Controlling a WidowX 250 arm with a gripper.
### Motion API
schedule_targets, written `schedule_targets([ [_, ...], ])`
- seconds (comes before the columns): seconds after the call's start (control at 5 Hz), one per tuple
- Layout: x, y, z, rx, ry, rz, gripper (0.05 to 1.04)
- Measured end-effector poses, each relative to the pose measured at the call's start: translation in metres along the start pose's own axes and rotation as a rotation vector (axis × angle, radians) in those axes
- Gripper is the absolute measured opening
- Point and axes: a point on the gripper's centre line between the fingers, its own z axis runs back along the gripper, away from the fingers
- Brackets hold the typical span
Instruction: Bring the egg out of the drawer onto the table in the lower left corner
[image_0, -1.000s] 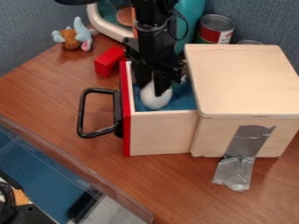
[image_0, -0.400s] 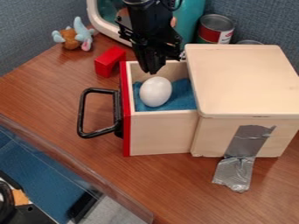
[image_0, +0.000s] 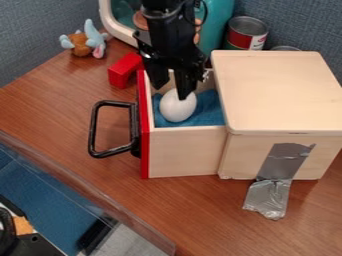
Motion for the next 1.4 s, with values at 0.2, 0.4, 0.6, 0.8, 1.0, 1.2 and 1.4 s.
schedule_targets([
  [0.2, -0.001, 0.001, -0.008, -0.004, 0.014, 0.009, 1.021],
  [0.4, -0.003, 0.002, -0.015, -0.004, 0.038, 0.021, 1.010],
  [0.6, -0.005, 0.005, -0.022, 0.000, 0.070, 0.026, 1.005],
  [0.8, -0.006, 0.007, -0.027, 0.003, 0.110, 0.041, 0.945],
  [1.0, -0.006, 0.009, -0.026, -0.004, 0.114, 0.053, 0.797],
  [1.2, 0.000, 0.005, -0.006, -0.028, 0.054, 0.047, 0.796],
  [1.4, 0.013, -0.001, 0.031, -0.074, -0.069, 0.030, 0.796],
])
